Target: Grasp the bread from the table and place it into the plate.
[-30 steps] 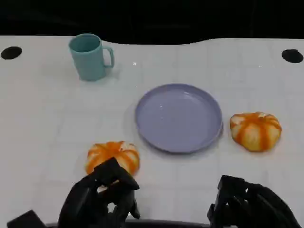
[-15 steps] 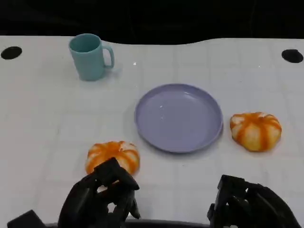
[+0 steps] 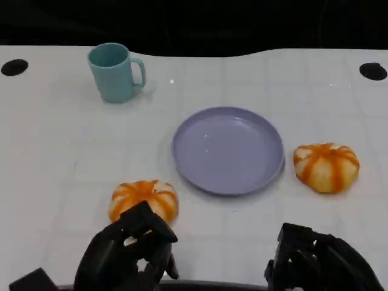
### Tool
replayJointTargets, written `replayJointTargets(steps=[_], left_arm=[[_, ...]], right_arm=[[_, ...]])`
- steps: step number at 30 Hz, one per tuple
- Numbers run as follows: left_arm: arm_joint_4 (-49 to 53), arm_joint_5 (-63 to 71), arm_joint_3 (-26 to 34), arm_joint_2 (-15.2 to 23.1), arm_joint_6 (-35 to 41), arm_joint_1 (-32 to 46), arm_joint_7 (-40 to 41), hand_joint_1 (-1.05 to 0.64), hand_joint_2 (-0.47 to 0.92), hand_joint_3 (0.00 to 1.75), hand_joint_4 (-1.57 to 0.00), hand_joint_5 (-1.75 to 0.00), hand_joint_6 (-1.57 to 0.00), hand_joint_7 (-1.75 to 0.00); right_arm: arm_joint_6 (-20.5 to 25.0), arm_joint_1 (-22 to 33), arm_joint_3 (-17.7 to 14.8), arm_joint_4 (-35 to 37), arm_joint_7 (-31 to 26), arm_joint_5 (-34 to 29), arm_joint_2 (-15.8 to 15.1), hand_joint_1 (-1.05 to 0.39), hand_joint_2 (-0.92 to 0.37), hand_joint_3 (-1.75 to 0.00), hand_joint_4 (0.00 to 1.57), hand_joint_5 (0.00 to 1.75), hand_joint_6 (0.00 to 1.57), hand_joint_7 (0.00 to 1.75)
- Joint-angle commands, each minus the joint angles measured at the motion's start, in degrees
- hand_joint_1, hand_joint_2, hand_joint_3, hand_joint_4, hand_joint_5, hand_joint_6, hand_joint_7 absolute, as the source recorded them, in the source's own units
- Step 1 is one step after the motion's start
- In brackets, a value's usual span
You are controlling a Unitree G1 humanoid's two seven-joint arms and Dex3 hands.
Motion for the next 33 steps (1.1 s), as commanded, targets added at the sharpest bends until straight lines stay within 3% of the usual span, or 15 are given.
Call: replayJointTargets(steps=[1, 6, 8, 14, 19, 23, 29, 33], left_arm=[[-0.46, -0.54, 0.69, 0.4, 0.5, 0.09, -0.29, -0.22, 0.61, 1.03, -0.74, -1.74, -0.67, -1.47], [-2.08, 1.85, 1.05, 0.68, 0.13, 0.39, 1.95, -0.24, 0.64, 0.91, -0.66, -1.54, -0.71, -1.13], [-2.67, 3.41, 1.08, 1.07, 0.12, 0.41, 2.78, -0.27, 0.76, 0.61, -0.62, -1.46, -0.7, -0.9], [-5.51, 9.73, 1.38, 3.67, -0.45, -0.55, 5.09, -0.39, 0.91, 0.19, -0.51, -1.18, -0.55, -0.5], [-8.27, 15.36, 2.02, 6.83, -0.31, -1.66, 7.7, -0.54, 0.92, 0.16, -0.48, -0.96, -0.53, -0.28], [-12.69, 21.27, 2.44, 8.99, 2.22, -1.89, 10.82, -0.53, 0.92, 0.05, -0.43, -0.75, -0.53, -0.09], [-20.9, 36.66, 2.24, 13.24, 5.8, -2.31, 15.87, -0.55, 0.91, 0.01, -0.27, -0.61, -0.43, -0.01], [-25.63, 49.98, 0.61, 15.19, 9.06, -2.61, 19.4, -0.58, 0.9, 0.0, -0.25, -0.5, -0.41, 0.0]], right_arm=[[-0.05, -0.07, -0.59, 0.17, -0.2, 0.36, -0.28, -0.68, -0.92, -0.27, 0.85, 1.57, 0.76, 1.35], [0.0, -0.15, -0.35, 0.03, -0.6, 0.09, -0.08, -0.69, -0.92, -0.27, 0.86, 1.57, 0.77, 1.35], [-0.03, -0.21, -0.28, 0.06, -0.73, -0.04, -0.07, -0.69, -0.92, -0.27, 0.86, 1.57, 0.77, 1.36], [-0.09, -0.62, -0.07, 0.44, -0.62, 0.04, 0.2, -0.69, -0.92, -0.26, 0.85, 1.58, 0.76, 1.36], [0.38, -0.8, 0.09, 0.3, -0.71, 0.17, 0.28, -0.68, -0.92, -0.27, 0.85, 1.57, 0.76, 1.36], [0.16, -0.76, 0.32, 0.29, -0.51, 0.14, 0.44, -0.68, -0.92, -0.27, 0.85, 1.57, 0.76, 1.35], [0.19, -0.58, 0.47, -0.23, -0.73, -0.05, 0.29, -0.68, -0.92, -0.27, 0.85, 1.57, 0.77, 1.34], [0.35, -0.67, 0.44, -0.18, -1.03, -0.12, 0.32, -0.68, -0.92, -0.27, 0.86, 1.56, 0.78, 1.33]])
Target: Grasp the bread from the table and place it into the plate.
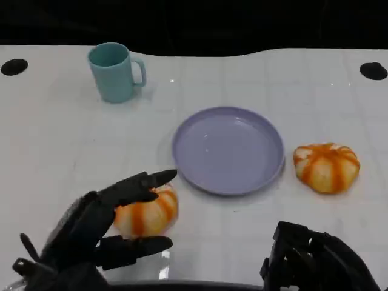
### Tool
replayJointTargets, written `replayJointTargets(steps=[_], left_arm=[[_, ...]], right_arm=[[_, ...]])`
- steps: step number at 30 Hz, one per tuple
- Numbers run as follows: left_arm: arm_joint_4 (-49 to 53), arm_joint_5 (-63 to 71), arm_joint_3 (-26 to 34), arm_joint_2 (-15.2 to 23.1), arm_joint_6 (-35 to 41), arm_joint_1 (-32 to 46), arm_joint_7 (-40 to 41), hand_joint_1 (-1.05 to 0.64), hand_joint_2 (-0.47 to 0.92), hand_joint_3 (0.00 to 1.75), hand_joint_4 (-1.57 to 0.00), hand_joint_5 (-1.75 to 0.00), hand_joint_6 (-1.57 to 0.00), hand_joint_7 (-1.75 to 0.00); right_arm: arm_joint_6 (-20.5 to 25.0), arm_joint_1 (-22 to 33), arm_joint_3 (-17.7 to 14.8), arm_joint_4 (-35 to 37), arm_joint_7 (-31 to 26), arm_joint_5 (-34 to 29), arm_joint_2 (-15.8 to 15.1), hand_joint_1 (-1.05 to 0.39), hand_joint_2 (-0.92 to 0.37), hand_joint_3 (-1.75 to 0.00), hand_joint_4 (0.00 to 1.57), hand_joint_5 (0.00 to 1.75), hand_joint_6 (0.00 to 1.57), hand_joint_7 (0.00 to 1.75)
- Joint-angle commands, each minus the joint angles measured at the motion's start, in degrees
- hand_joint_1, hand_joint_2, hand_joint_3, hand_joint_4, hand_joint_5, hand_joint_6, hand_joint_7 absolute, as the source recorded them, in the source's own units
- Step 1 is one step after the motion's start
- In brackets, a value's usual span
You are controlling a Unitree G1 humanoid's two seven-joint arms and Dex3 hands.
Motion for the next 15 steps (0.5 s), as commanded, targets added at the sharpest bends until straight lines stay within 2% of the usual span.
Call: replayJointTargets(steps=[1, 6, 15], left_arm=[[-4.82, 12.4, -1.74, 2.55, 3.71, -0.69, 3.53, -0.58, 0.89, 0.0, -0.24, -0.49, -0.4, 0.0], [-7.21, 21.58, -3.99, 3.18, 8.07, -2.09, 4.23, -0.55, 0.85, 0.0, -0.22, -0.45, -0.37, 0.0], [-8.74, 37.09, -10.31, 4.01, 19.52, -6.89, -3.47, -0.62, 0.82, 0.0, -0.17, -0.42, -0.3, 0.0]], right_arm=[[0.29, -0.09, -0.28, -0.34, -0.35, 0.19, -0.32, -0.68, -0.92, -0.27, 0.86, 1.56, 0.78, 1.32], [0.23, -0.29, -0.31, -0.07, -0.2, 0.23, -0.33, -0.68, -0.92, -0.27, 0.86, 1.57, 0.78, 1.32], [0.37, -0.24, -0.43, -0.25, -0.2, 0.16, -0.61, -0.68, -0.92, -0.27, 0.85, 1.57, 0.78, 1.32]])
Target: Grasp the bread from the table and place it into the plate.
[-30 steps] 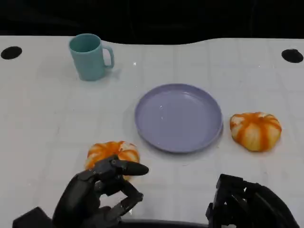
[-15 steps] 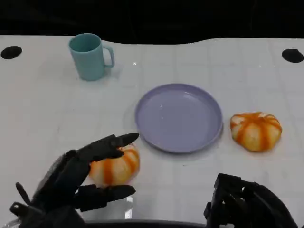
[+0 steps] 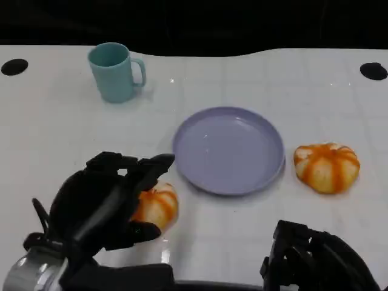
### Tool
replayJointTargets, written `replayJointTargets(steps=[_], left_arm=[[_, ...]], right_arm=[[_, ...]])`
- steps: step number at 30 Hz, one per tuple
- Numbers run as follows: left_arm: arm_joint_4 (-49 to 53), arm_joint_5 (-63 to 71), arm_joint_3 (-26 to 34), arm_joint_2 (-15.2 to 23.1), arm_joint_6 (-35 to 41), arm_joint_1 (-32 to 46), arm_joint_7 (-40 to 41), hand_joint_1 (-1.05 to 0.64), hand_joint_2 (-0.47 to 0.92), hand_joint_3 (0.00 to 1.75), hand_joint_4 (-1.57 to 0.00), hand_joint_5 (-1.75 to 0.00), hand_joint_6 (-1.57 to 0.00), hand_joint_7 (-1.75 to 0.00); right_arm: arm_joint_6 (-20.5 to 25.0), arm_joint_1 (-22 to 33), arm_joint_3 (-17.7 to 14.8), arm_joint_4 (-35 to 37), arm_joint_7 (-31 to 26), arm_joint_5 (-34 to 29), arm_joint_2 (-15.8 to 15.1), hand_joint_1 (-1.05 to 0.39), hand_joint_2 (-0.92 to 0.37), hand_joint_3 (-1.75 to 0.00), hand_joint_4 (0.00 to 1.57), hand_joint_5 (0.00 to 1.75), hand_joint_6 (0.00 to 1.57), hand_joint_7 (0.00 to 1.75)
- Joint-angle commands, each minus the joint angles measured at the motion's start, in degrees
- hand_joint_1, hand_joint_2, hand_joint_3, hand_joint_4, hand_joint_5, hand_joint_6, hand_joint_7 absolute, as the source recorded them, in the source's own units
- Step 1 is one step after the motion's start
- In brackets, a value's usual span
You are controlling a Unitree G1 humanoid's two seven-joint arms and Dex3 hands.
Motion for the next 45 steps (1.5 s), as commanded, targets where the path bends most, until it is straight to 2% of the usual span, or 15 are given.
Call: replayJointTargets(steps=[1, 15, 29, 34, 36, 38, 39, 40, 41, 42, 45], left_arm=[[0.3, 5.22, -3.0, 1.0, 4.4, -2.25, -3.7, -0.63, 0.82, 0.0, -0.16, -0.42, -0.3, 0.0], [12.32, 9.27, -9.84, 0.55, 11.8, -10.7, -7.85, -0.66, 0.83, 0.01, -0.19, -0.35, -0.25, 0.0], [35.01, 1.16, -12.52, -0.64, 10.94, -18.91, 0.85, -0.63, 0.83, 0.01, -0.28, -0.22, -0.25, -0.01], [42.2, -1.35, -14.16, -0.71, 10.25, -20.94, 3.09, -0.57, 0.88, 0.01, -0.41, -0.24, -0.38, -0.04], [44.01, -2.35, -14.63, -0.85, 10.22, -21.29, 4.06, -0.52, 0.89, 0.01, -0.52, -0.29, -0.48, -0.07], [45.43, -3.06, -15.15, -0.79, 10.01, -21.65, 4.93, -0.49, 0.89, 0.01, -0.57, -0.31, -0.54, -0.07], [46.48, -3.33, -15.58, -0.54, 9.26, -21.89, 5.62, -0.48, 0.9, 0.01, -0.62, -0.41, -0.6, -0.07], [47.59, -3.51, -16.02, -0.27, 8.42, -22.15, 6.44, -0.46, 0.91, 0.04, -0.62, -0.79, -0.72, -0.05], [48.73, -3.78, -16.43, -0.05, 7.67, -22.41, 7.19, -0.45, 0.92, 0.05, -0.62, -0.98, -0.79, -0.05], [49.53, -4.08, -16.77, 0.11, 7.18, -22.63, 7.76, -0.44, 0.92, 0.09, -0.68, -1.12, -0.88, -0.07], [51.43, -4.39, -17.69, 0.42, 6.3, -23.03, 9.89, -0.42, 0.92, 0.18, -0.75, -1.2, -0.98, -0.07]], right_arm=[[0.39, 0.04, -0.4, -0.39, -0.24, 0.18, -0.6, -0.69, -0.92, -0.27, 0.85, 1.57, 0.78, 1.32], [0.98, 0.14, -0.65, -0.66, -0.41, 0.29, -0.63, -0.68, -0.92, -0.26, 0.85, 1.58, 0.77, 1.33], [0.17, 0.27, -0.61, -0.45, -0.19, 0.13, -0.47, -0.69, -0.92, -0.27, 0.84, 1.59, 0.76, 1.34], [0.23, 0.31, -0.68, -0.5, -0.2, 0.27, -0.42, -0.68, -0.92, -0.27, 0.84, 1.58, 0.76, 1.34], [0.1, 0.35, -0.63, -0.51, -0.3, 0.02, -0.49, -0.68, -0.92, -0.27, 0.85, 1.58, 0.76, 1.34], [0.21, 0.38, -0.61, -0.58, -0.43, -0.09, -0.54, -0.68, -0.92, -0.27, 0.85, 1.58, 0.77, 1.34], [0.47, 0.41, -0.62, -0.73, -0.53, -0.04, -0.57, -0.68, -0.92, -0.27, 0.85, 1.58, 0.77, 1.34], [0.62, 0.45, -0.6, -0.86, -0.58, -0.01, -0.59, -0.69, -0.92, -0.27, 0.85, 1.58, 0.77, 1.34], [0.56, 0.46, -0.59, -0.89, -0.55, -0.02, -0.6, -0.69, -0.92, -0.27, 0.85, 1.58, 0.77, 1.34], [0.47, 0.47, -0.58, -0.88, -0.52, -0.04, -0.6, -0.69, -0.92, -0.27, 0.85, 1.58, 0.77, 1.34], [0.29, 0.41, -0.64, -0.7, -0.18, 0.13, -0.62, -0.68, -0.92, -0.27, 0.85, 1.58, 0.77, 1.34]])
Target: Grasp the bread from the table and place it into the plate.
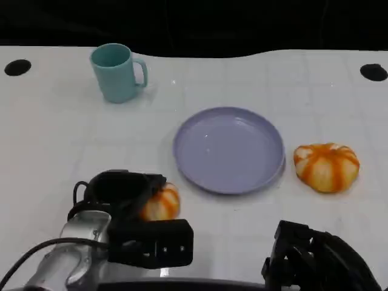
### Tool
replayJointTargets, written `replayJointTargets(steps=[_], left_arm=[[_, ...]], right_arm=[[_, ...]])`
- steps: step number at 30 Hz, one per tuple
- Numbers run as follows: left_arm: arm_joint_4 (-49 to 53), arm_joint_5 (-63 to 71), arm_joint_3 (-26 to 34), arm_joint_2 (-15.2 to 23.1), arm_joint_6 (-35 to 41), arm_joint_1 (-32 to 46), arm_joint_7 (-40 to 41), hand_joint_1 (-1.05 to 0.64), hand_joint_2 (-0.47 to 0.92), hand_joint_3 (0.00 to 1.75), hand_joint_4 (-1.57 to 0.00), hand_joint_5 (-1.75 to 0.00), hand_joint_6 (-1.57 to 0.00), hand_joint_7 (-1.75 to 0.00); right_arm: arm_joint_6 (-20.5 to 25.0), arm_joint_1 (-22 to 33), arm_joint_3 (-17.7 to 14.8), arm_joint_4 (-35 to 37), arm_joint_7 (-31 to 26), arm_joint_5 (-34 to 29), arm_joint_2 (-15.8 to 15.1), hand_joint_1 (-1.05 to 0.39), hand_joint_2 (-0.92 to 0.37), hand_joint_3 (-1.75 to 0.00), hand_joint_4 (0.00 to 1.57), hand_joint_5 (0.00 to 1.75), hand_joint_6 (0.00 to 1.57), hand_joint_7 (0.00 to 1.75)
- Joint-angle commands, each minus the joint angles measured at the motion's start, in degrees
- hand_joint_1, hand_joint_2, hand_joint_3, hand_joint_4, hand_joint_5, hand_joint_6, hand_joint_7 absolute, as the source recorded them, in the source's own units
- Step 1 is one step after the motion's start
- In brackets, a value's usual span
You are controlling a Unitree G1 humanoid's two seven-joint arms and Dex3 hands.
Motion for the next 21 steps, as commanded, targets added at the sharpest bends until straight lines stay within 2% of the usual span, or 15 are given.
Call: replayJointTargets(steps=[1, 3, 6, 10, 11, 13, 14, 15, 16, 17, 21], left_arm=[[5.39, -0.24, -2.21, 1.36, -0.3, 1.47, 1.83, -0.41, 0.92, 0.2, -0.75, -1.17, -0.99, -0.06], [6.27, -0.36, -2.7, 1.49, -0.75, 1.42, 3.2, -0.4, 0.92, 0.25, -0.76, -1.04, -1.01, -0.05], [7.76, -0.49, -3.16, 1.69, -2.45, 1.7, 7.37, -0.37, 0.92, 0.3, -0.8, -1.01, -1.04, -0.05], [9.61, -0.81, -3.02, 1.54, -5.11, 2.26, 15.26, -0.37, 0.92, 0.39, -0.76, -1.28, -1.09, -0.06], [9.96, -0.85, -2.98, 1.56, -5.83, 2.39, 17.52, -0.36, 0.92, 0.4, -0.7, -1.51, -1.12, -0.11], [10.67, -1.01, -3.16, 1.62, -6.62, 2.31, 19.83, -0.35, 0.92, 0.42, -0.66, -1.69, -1.13, -0.15], [11.21, -1.0, -2.96, 1.57, -7.69, 2.4, 23.47, -0.35, 0.92, 0.41, -0.66, -1.71, -1.1, -0.24], [11.75, -0.68, -2.97, 1.61, -8.44, 2.37, 26.85, -0.35, 0.92, 0.4, -0.69, -1.73, -0.86, -0.8], [12.28, -0.26, -3.14, 1.68, -8.9, 2.23, 29.59, -0.35, 0.92, 0.41, -0.7, -1.74, -0.64, -1.25], [12.68, -0.01, -3.27, 1.85, -9.52, 2.02, 31.91, -0.35, 0.92, 0.41, -0.7, -1.74, -0.57, -1.41], [13.5, 0.26, -3.18, 2.59, -12.03, 1.22, 37.95, -0.3, 0.92, 0.43, -0.71, -1.75, -0.46, -1.69]], right_arm=[[-0.16, 0.28, -0.43, -0.44, 0.09, 0.35, -0.5, -0.68, -0.92, -0.27, 0.85, 1.58, 0.77, 1.34], [0.08, 0.31, -0.49, -0.53, -0.01, 0.46, -0.51, -0.68, -0.92, -0.27, 0.85, 1.57, 0.77, 1.34], [0.23, 0.32, -0.62, -0.45, 0.07, 0.69, -0.52, -0.68, -0.92, -0.26, 0.85, 1.57, 0.77, 1.33], [0.19, 0.37, -0.68, -0.38, 0.2, 0.81, -0.58, -0.69, -0.92, -0.26, 0.85, 1.57, 0.77, 1.33], [0.16, 0.38, -0.7, -0.33, 0.24, 0.82, -0.57, -0.68, -0.92, -0.26, 0.85, 1.57, 0.77, 1.33], [0.11, 0.38, -0.71, -0.28, 0.26, 0.81, -0.56, -0.69, -0.92, -0.25, 0.85, 1.57, 0.77, 1.33], [0.05, 0.39, -0.7, -0.31, 0.19, 0.7, -0.59, -0.69, -0.92, -0.25, 0.85, 1.57, 0.77, 1.33], [-0.09, 0.38, -0.69, -0.28, 0.2, 0.61, -0.6, -0.69, -0.92, -0.25, 0.85, 1.57, 0.77, 1.33], [-0.22, 0.36, -0.69, -0.24, 0.25, 0.56, -0.61, -0.69, -0.92, -0.25, 0.85, 1.57, 0.77, 1.33], [-0.27, 0.34, -0.69, -0.24, 0.26, 0.53, -0.62, -0.69, -0.92, -0.25, 0.85, 1.57, 0.77, 1.33], [-0.25, 0.35, -0.68, -0.26, 0.22, 0.54, -0.58, -0.69, -0.92, -0.26, 0.85, 1.57, 0.77, 1.34]])
